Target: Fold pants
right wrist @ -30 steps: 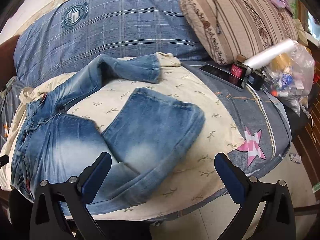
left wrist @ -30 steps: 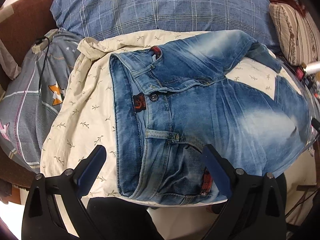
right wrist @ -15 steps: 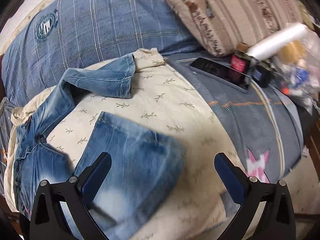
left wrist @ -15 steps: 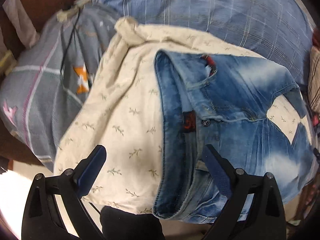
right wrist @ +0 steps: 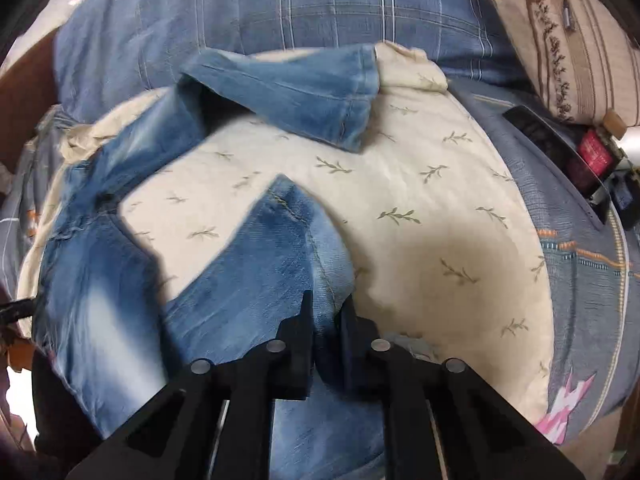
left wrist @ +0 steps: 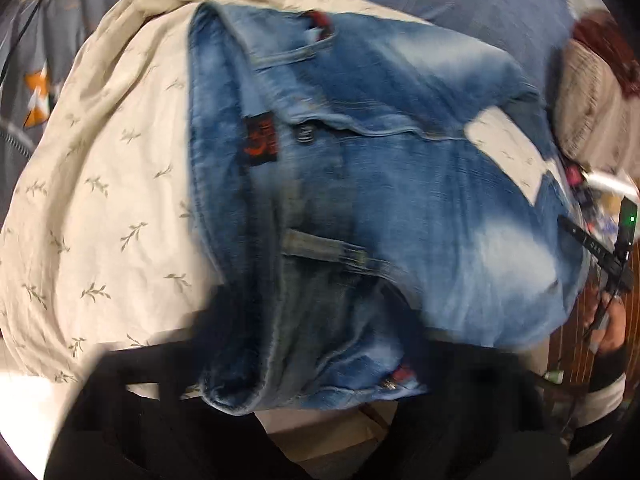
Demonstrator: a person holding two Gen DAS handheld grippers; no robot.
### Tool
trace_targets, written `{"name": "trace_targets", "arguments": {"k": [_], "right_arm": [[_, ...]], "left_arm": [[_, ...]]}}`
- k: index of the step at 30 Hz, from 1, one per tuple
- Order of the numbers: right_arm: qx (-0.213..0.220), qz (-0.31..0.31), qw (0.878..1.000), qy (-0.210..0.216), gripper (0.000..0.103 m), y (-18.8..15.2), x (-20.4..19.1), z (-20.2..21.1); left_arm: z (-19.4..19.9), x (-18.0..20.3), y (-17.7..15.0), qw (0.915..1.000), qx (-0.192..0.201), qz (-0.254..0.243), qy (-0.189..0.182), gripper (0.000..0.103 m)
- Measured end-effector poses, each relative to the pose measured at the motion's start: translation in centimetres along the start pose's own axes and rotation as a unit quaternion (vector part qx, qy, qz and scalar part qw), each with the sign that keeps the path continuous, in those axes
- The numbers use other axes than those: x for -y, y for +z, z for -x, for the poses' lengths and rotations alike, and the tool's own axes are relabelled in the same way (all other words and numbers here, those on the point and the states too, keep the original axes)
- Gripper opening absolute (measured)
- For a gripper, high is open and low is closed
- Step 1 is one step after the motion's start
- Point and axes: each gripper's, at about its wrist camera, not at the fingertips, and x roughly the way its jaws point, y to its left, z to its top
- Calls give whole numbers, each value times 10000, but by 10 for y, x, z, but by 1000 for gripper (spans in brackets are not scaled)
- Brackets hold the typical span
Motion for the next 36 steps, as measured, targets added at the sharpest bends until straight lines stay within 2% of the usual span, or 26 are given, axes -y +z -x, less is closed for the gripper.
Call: {"name": "trace_targets", "arguments": {"k": [1, 3, 4, 5, 8, 9, 10, 11, 13, 14, 15, 17, 18, 19, 21, 22, 24, 26, 27, 29, 30, 31, 32, 33, 34, 36], "right_arm": [[236, -70, 9997, -5, 9, -2, 3, 15], [793, -569, 9952, -1, 8, -10, 27, 49], [900, -806, 9927, -32, 8, -14, 41, 56], [913, -1108, 9895, -152, 8, -21, 59, 58], [349, -1764, 9830, -377, 9, -47, 103, 30], [68, -1927, 9803, -437, 10, -61, 114, 14], [-52, -2002, 9789, -419, 10, -68, 118, 7], [-89, -2078, 9773, -410, 15, -74, 121, 6], [-8, -2234, 9735, -482, 28, -78, 121, 13], [93, -2310, 9709, -620, 30, -75, 124, 22], [325, -2363, 9678, -809, 34, -69, 124, 36], [765, -2289, 9663, -893, 38, -53, 118, 58], [892, -2235, 9677, -755, 47, -44, 115, 63], [954, -2164, 9704, -480, 62, -31, 109, 63], [985, -2103, 9726, 8, 73, -9, 94, 53], [932, -2137, 9718, 354, 73, 5, 87, 39], [727, -2379, 9637, 970, 73, 27, 72, 0], [576, -2712, 9526, 1252, 73, 50, 69, -37], [520, -2873, 9467, 1357, 73, 57, 68, -55], [471, -3298, 9275, 1696, 73, 67, 67, -86], [476, -3486, 9152, 1964, 70, 73, 64, -103], [433, -3470, 9131, 2095, 47, 77, 62, -108], [237, -3110, 9282, 2031, 22, 93, 51, -114], [306, -2681, 9469, 1750, 14, 108, 42, -103], [662, -2362, 9585, 1451, 14, 119, 39, -82], [1345, -2173, 9589, 1232, 14, 135, 45, -50]], "left_arm": [[2, 3, 1, 9999, -127, 5, -65, 19], [8, 5, 5, 10000, -23, 23, 79, 19], [11, 7, 6, 9997, 90, -32, 205, 19], [9, 9, 5, 9993, 129, -51, 334, 19], [-10, 8, 2, 9983, -64, -3, 584, 19], [-17, 5, 0, 9977, -184, 22, 651, 19], [-24, 3, -1, 9971, -292, 46, 705, 19], [-26, 0, -3, 9968, -336, 73, 723, 20], [-19, -2, -5, 9977, -293, 14, 612, 20], [-9, -5, -5, 9984, -240, -43, 504, 20], [3, -8, -4, 9990, -113, -73, 438, 20], [26, -14, 5, 9983, 260, -85, 519, 22], [36, -18, 16, 9975, 422, -61, 569, 32], [44, -23, 26, 9970, 508, 1, 582, 52], [52, -34, 51, 9950, 761, 320, 563, 73], [51, -39, 62, 9941, 865, 483, 444, 74], [33, -45, 97, 9928, 741, 939, 30, 74], [8, -47, 115, 9889, 533, 1301, -473, 74], [-6, -45, 123, 9866, 389, 1467, -596, 74], [-25, -35, 130, 9851, 217, 1565, -677, 74], [-36, -32, 133, 9851, 100, 1583, -668, 71], [-40, -31, 132, 9851, 30, 1580, -678, 53], [-47, -28, 133, 9858, -125, 1546, -643, 44], [-46, -27, 130, 9868, -176, 1509, -564, 35], [-45, -26, 131, 9886, -155, 1424, -467, 35], [-43, -26, 132, 9890, -96, 1410, -435, 35]]}}
